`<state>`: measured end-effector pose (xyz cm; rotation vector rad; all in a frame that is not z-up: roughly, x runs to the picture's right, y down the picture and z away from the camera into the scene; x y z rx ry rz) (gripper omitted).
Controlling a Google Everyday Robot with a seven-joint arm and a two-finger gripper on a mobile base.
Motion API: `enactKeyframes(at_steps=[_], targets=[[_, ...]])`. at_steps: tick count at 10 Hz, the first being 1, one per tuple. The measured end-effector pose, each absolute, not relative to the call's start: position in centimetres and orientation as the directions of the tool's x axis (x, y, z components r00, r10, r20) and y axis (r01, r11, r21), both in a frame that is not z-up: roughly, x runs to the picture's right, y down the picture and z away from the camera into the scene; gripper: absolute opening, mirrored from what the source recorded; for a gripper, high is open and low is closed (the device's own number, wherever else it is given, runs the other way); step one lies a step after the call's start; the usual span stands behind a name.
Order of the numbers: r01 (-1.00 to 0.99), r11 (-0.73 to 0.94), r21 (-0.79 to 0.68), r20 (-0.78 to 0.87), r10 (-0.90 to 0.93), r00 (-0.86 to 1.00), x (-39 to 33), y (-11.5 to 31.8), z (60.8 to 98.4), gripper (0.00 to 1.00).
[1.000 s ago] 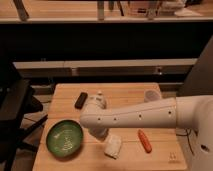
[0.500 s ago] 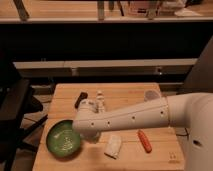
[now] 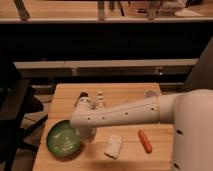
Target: Push the ceramic bowl across the table
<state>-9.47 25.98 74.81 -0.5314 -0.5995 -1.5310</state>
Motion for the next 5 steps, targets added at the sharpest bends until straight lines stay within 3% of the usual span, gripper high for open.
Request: enactKeyframes(at_steps=[5], targets=[[0.996, -0.053, 0.071, 0.651, -0.754, -0.086, -10.3, 24.9, 74.5, 0.0]])
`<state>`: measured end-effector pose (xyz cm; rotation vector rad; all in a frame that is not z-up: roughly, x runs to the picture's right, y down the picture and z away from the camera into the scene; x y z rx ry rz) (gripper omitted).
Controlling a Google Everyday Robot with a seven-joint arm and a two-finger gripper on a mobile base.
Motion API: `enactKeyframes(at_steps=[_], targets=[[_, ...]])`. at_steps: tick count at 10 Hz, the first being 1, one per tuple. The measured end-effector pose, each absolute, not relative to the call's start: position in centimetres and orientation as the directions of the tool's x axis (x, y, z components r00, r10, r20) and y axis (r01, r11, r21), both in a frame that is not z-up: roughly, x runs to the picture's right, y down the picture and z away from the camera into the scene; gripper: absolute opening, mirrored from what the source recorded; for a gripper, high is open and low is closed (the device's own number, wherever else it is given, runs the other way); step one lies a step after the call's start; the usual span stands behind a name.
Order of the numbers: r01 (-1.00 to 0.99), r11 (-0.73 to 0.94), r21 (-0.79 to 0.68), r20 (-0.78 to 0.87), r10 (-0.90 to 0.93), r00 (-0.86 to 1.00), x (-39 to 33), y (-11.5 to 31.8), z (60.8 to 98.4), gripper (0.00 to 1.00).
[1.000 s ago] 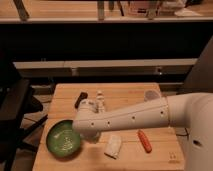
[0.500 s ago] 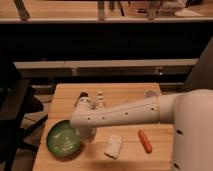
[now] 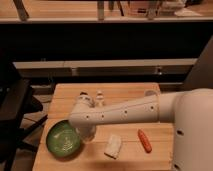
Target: Push the ceramic bowl across the table
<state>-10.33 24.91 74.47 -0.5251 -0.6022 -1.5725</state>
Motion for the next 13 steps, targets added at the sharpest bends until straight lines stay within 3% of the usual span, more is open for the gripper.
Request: enactKeyframes(at_steps=[13], targets=[[0.986, -0.122, 0.11, 0.663, -0.73, -0.164, -11.6, 24.1, 75.3, 0.0]])
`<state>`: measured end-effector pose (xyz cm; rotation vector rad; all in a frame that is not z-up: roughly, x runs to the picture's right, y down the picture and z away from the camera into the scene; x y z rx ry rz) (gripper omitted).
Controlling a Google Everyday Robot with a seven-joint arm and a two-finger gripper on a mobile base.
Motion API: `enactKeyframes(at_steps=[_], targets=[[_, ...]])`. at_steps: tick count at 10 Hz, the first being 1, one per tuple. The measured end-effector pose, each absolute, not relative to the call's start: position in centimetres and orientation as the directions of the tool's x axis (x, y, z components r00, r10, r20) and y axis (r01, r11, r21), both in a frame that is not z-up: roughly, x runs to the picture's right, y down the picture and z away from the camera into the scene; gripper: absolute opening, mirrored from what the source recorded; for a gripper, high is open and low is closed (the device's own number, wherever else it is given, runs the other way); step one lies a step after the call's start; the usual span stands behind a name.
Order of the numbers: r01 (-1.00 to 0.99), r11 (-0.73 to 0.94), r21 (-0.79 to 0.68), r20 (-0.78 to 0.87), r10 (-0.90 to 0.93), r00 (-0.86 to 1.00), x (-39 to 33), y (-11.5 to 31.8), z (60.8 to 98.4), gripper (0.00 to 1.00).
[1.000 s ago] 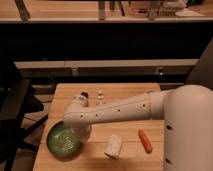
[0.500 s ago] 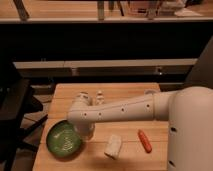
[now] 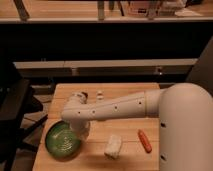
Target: Push the ceramic bowl across the table
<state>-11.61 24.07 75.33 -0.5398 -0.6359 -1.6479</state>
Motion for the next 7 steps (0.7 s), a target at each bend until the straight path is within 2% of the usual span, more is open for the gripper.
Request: enactKeyframes(at_steps=[7], targets=[[0.973, -0.172, 0.152, 0.663, -0.713, -0.23, -12.7, 23.6, 75.8, 0.0]])
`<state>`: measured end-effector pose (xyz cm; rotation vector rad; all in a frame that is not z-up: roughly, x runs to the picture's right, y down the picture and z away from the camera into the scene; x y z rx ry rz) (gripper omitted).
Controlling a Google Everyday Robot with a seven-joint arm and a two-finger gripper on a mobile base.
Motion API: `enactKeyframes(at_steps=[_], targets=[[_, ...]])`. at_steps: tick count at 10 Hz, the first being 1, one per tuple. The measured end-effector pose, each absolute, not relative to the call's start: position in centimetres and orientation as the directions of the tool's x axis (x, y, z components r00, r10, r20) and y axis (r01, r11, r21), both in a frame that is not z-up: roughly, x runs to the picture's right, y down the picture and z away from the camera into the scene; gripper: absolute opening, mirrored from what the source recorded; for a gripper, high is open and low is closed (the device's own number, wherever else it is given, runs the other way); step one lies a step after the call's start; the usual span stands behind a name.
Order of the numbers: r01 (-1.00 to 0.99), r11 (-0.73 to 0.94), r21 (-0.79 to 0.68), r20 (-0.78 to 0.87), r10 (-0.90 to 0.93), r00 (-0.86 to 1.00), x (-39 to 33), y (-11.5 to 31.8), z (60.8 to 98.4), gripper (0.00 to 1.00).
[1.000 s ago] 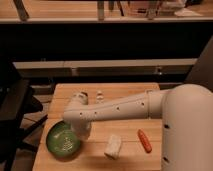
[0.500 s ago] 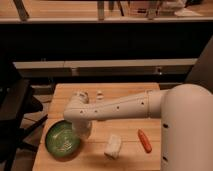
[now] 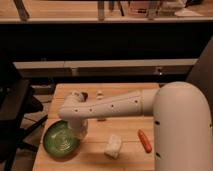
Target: Push the ceramic bowl across the table
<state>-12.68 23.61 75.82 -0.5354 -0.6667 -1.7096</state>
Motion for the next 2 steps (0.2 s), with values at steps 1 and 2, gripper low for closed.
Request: enactKeyframes(at_steps=[1, 2], targets=[[0.971, -0.18, 0.159, 0.661, -0.711, -0.24, -12.33, 23.5, 75.85, 0.0], [0.968, -0.189, 0.167, 0.66, -0.708, -0.252, -12.57, 23.46, 75.81, 0.0]])
